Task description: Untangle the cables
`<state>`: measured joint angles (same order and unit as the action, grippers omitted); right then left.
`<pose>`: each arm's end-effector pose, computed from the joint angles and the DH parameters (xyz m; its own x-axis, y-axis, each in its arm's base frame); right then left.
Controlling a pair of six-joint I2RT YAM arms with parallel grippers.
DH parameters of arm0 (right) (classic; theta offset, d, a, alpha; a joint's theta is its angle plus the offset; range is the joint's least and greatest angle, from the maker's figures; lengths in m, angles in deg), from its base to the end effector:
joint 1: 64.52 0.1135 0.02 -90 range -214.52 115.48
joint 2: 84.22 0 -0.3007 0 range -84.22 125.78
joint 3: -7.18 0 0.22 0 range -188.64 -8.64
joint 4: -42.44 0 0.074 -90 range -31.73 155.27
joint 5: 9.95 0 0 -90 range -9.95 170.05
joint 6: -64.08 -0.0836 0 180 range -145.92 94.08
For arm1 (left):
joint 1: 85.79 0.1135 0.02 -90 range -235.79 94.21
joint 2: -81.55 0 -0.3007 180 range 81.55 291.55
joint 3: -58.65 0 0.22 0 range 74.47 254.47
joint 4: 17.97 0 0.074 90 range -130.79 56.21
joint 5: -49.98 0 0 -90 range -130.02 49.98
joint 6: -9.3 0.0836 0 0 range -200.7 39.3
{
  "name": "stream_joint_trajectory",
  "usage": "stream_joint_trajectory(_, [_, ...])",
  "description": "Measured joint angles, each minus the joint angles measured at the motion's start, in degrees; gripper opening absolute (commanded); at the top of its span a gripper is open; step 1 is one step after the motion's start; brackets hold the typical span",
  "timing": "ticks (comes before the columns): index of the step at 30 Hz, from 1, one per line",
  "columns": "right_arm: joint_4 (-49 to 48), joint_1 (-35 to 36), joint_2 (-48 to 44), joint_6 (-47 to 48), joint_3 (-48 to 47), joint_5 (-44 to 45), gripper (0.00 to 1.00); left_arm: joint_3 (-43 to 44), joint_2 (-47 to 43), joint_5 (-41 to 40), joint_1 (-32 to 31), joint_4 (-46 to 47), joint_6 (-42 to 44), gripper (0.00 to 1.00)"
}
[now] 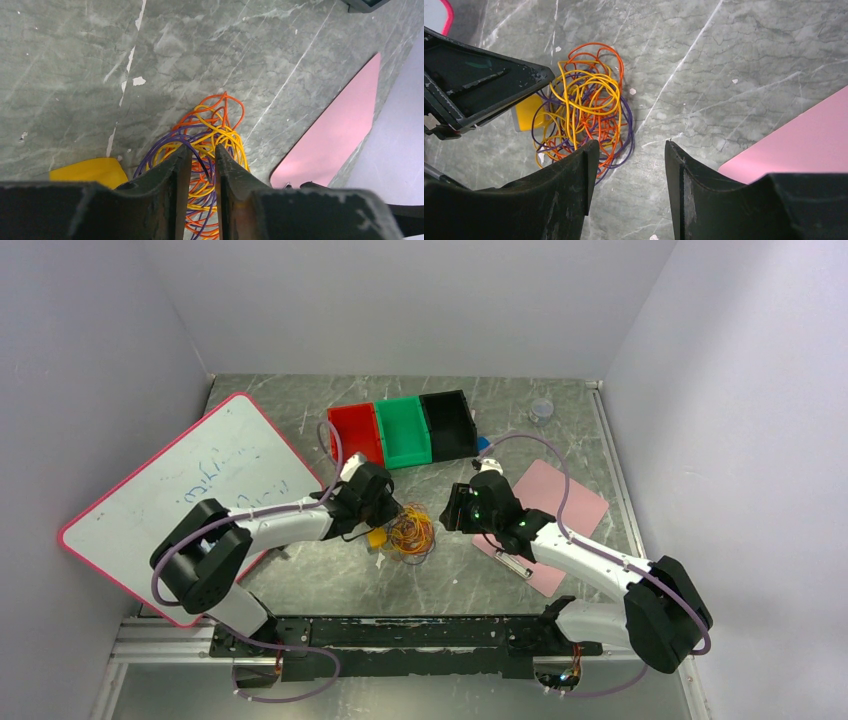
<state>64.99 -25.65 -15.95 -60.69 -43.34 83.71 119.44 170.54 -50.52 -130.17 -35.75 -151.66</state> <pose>0.1889 0.1454 0.2239 -0.7492 0.1271 -0.6500 -0.1961 0.8948 0.4010 0.2373 -0.2109 0.1979 -0.7322 -0.5840 -0.3506 -0.2910 0.7336 -0.6141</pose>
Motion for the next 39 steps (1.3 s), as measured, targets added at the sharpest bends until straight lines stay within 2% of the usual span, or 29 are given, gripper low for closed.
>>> stream_joint_trajectory(6, [0.1,0.0,0.0,0.0,0.0,0.0,0.55,0.0,0.2,-0.2,0.0,-0.2,0.2,0.10])
stream_joint_trajectory(9, [0.0,0.1,0.0,0.0,0.0,0.0,0.54,0.2,0.2,-0.7,0.0,-1.0,0.7,0.07])
stream_joint_trajectory(19, [-2.6,0.2,-3.3,0.0,0.0,0.0,0.58,0.4,-7.9,-1.0,0.0,-3.5,8.5,0.07])
stream_joint_trajectory(24, [-6.7,0.2,-7.0,0.0,1.8,-0.1,0.65,-1.2,-15.1,5.1,0.0,1.0,19.0,0.07])
stream_joint_trajectory(30, [-12.9,0.2,-10.5,0.1,5.9,-1.2,0.72,-1.4,-21.4,9.4,-0.4,1.8,29.6,0.07])
stream_joint_trajectory(39, [-22.9,0.2,-11.9,0.5,8.2,-5.7,0.76,2.9,-23.3,13.9,-0.5,0.4,39.2,0.07])
